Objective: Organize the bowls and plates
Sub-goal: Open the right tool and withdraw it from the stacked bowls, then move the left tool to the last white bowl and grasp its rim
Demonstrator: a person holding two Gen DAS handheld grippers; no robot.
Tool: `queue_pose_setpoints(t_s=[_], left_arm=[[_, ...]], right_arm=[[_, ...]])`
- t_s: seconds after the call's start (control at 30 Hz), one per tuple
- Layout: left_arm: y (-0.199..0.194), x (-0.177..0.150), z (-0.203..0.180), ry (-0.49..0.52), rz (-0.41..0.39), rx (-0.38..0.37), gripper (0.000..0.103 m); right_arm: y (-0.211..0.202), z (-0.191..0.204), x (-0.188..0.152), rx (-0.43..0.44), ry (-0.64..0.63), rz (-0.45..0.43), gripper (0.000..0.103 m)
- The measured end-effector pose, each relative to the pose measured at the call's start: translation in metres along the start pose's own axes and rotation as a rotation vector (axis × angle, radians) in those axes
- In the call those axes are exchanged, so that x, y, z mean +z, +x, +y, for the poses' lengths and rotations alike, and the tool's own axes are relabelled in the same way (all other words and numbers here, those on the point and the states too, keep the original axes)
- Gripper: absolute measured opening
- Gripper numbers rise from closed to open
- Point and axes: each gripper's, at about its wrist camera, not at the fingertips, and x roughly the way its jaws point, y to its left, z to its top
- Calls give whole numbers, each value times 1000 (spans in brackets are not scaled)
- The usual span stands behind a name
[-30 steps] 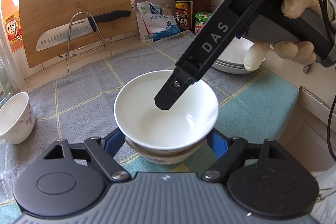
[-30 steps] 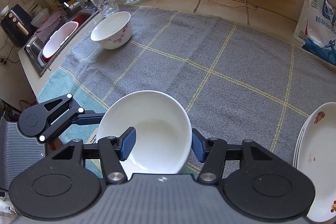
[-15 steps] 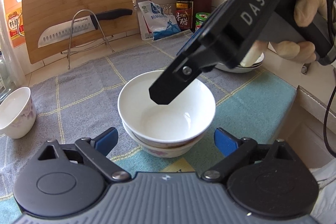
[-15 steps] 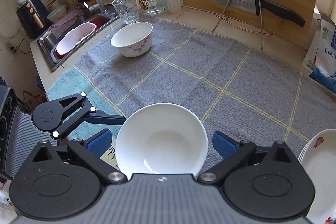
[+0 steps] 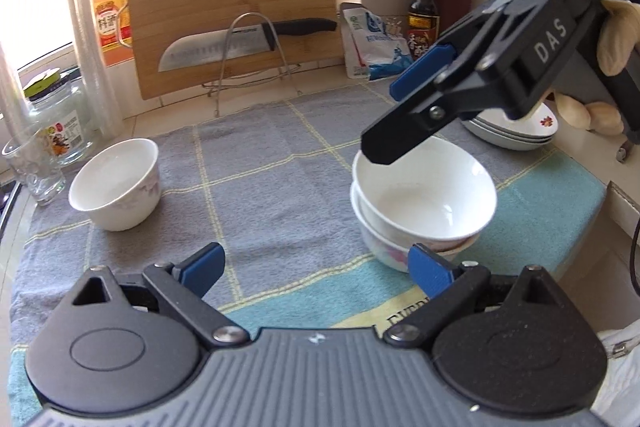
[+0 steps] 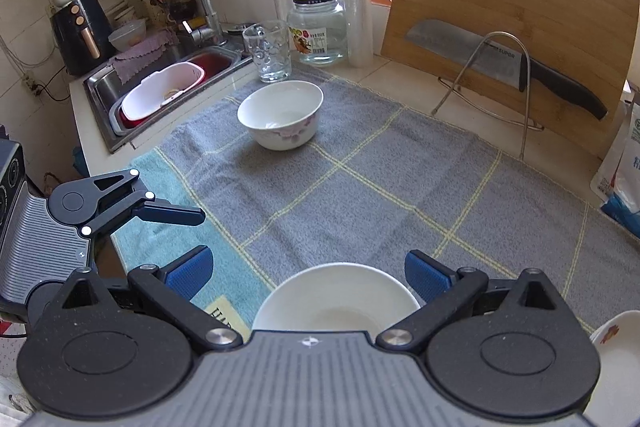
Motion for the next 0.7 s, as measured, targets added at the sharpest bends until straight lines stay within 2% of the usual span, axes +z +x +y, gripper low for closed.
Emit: queue_pose_setpoints(t_s=[0.2,0.33,0.5,0.63,0.7], left_arm=[[-9,-2,29,-74,0,92,98],[-12,3,40,-121,-8,184,98],[-11,20,53,-189,15,281,98],[-8,31,68,-215,27,338,98],[-6,33,78,-223,25,350,98]], right_arm=[[14,6,7,37,13,-21,103],[20,10,8,74,-8,-24,103],[22,21,11,37,-118,-67,103],[25,27,14,25,-114,-118,103],[28,31,17,-16,-123,-153,103]])
